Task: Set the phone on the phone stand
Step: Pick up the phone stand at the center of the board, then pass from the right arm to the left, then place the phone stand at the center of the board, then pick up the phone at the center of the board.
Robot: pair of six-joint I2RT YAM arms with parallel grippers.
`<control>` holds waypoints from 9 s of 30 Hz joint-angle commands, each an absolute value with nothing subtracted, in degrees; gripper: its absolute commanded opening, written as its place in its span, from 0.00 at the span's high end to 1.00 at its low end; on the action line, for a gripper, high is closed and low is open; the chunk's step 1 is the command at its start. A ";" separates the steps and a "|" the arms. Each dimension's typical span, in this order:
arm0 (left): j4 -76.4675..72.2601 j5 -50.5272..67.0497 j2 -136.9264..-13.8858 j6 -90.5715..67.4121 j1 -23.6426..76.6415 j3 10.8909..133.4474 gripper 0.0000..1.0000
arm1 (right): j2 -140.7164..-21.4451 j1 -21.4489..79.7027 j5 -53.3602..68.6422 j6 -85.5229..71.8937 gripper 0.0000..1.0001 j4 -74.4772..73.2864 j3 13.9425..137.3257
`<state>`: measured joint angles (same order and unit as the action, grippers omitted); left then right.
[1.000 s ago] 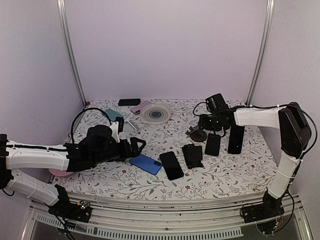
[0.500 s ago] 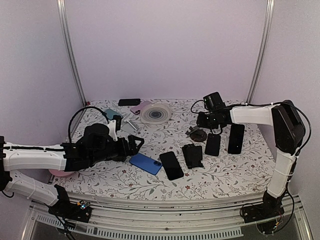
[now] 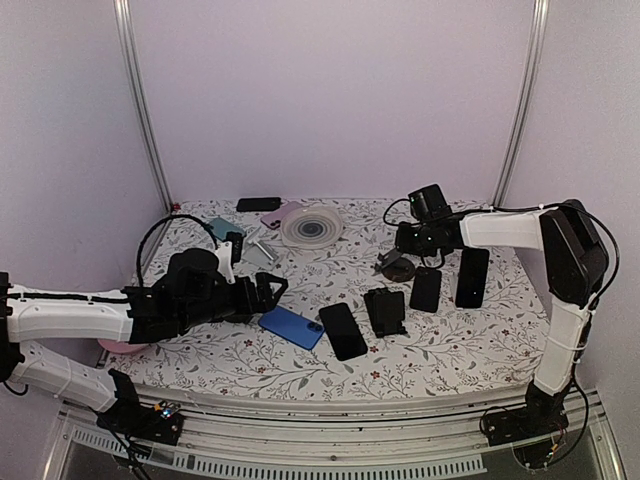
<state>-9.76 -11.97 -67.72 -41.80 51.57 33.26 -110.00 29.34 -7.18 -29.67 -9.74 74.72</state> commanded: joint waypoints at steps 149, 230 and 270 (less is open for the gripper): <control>-24.13 -20.61 -97.64 3.64 56.93 56.17 0.69 | -97.61 45.23 23.16 -5.01 0.80 -22.64 87.12; -8.07 -25.34 -114.97 -26.62 44.78 69.36 0.03 | -72.65 40.57 -12.57 -26.34 0.01 -14.62 51.32; -8.35 -25.22 -93.55 -28.39 46.93 56.92 0.03 | -95.02 35.35 -19.42 -43.84 0.07 -22.20 62.45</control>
